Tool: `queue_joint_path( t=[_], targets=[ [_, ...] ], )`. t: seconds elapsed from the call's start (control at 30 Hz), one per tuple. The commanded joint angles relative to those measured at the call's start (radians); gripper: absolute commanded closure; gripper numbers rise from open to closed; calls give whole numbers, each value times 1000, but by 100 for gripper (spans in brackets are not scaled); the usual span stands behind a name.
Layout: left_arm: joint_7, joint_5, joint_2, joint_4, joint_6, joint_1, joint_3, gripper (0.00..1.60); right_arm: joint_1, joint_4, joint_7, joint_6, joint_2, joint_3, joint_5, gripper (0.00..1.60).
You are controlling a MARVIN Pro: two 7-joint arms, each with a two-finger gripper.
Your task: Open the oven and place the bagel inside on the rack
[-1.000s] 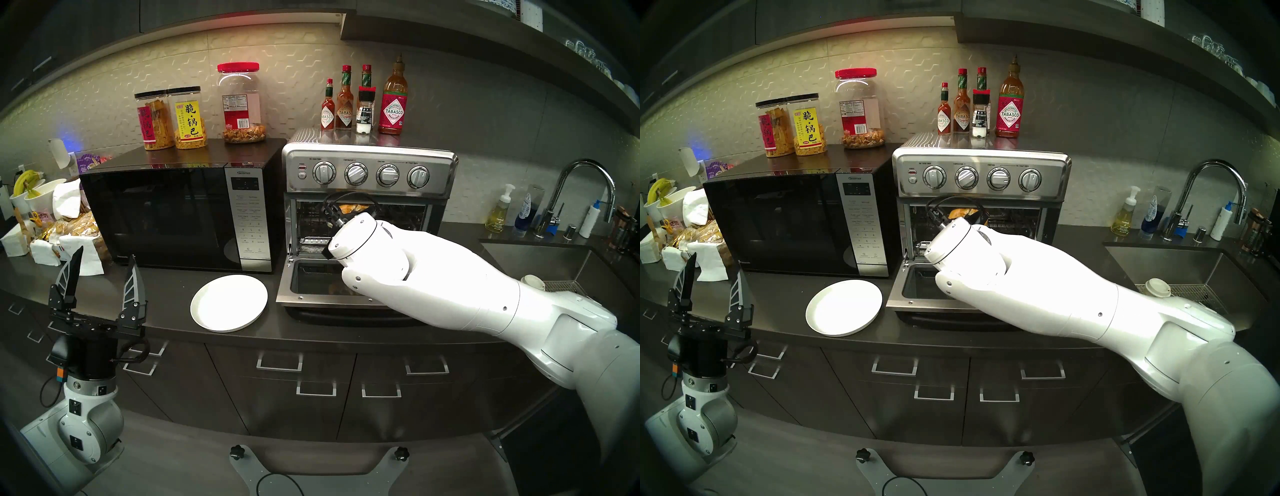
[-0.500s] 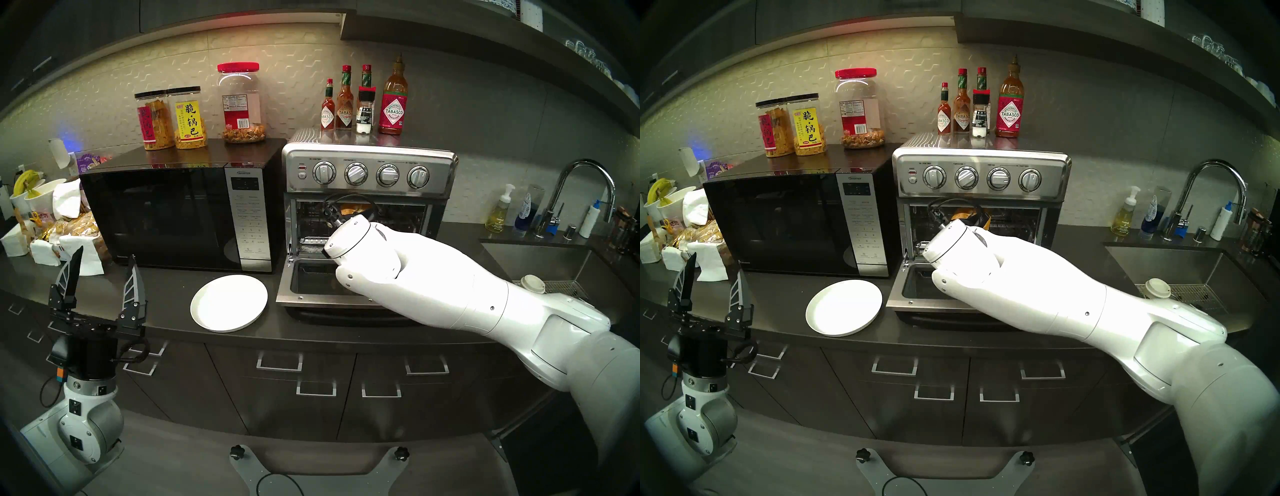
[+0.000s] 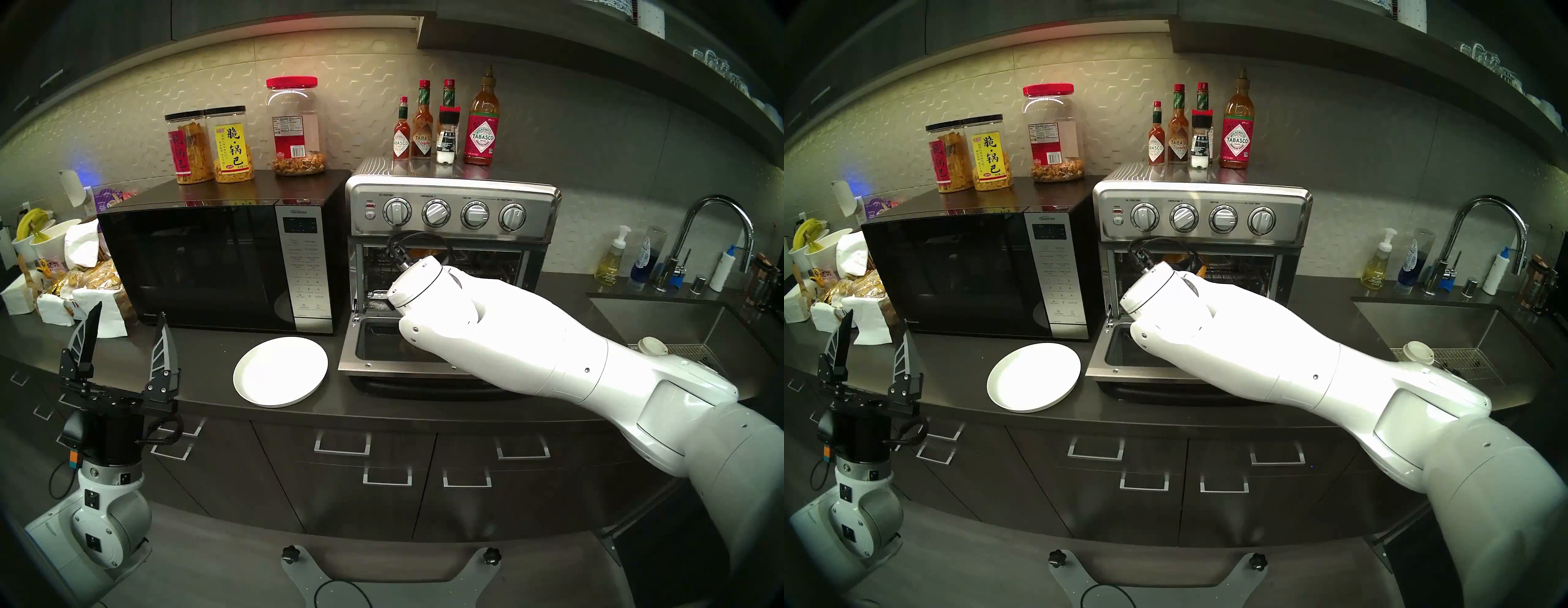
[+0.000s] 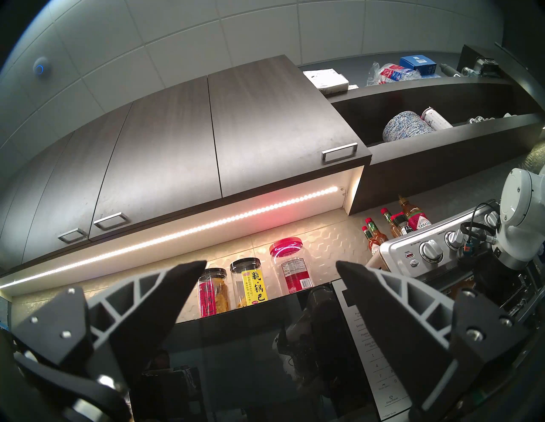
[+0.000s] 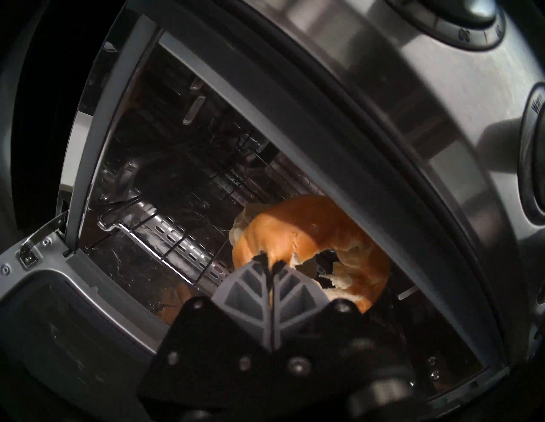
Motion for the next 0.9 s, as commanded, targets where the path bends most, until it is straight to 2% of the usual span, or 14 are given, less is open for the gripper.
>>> queue_joint_path(
  t=[0.0,0.4,0.73,0.8,0.87],
  targets=[
    [1,0,0,-12,-1,1,-9,0,43,33,22,-23,-48,11,-8,160],
    [1,0,0,-13,0,2,-9,0,50,119,69,-88,-78,-14,-54,160],
    [1,0,0,-12,0,2,-9,0,52,109,69,-91,-68,-3,-72,160],
    [1,0,0,-12,0,2,-9,0,51,104,68,-91,-64,-2,-75,140],
    [1,0,0,-12,0,2,-9,0,48,100,57,-93,-62,2,-78,99]
  ],
)
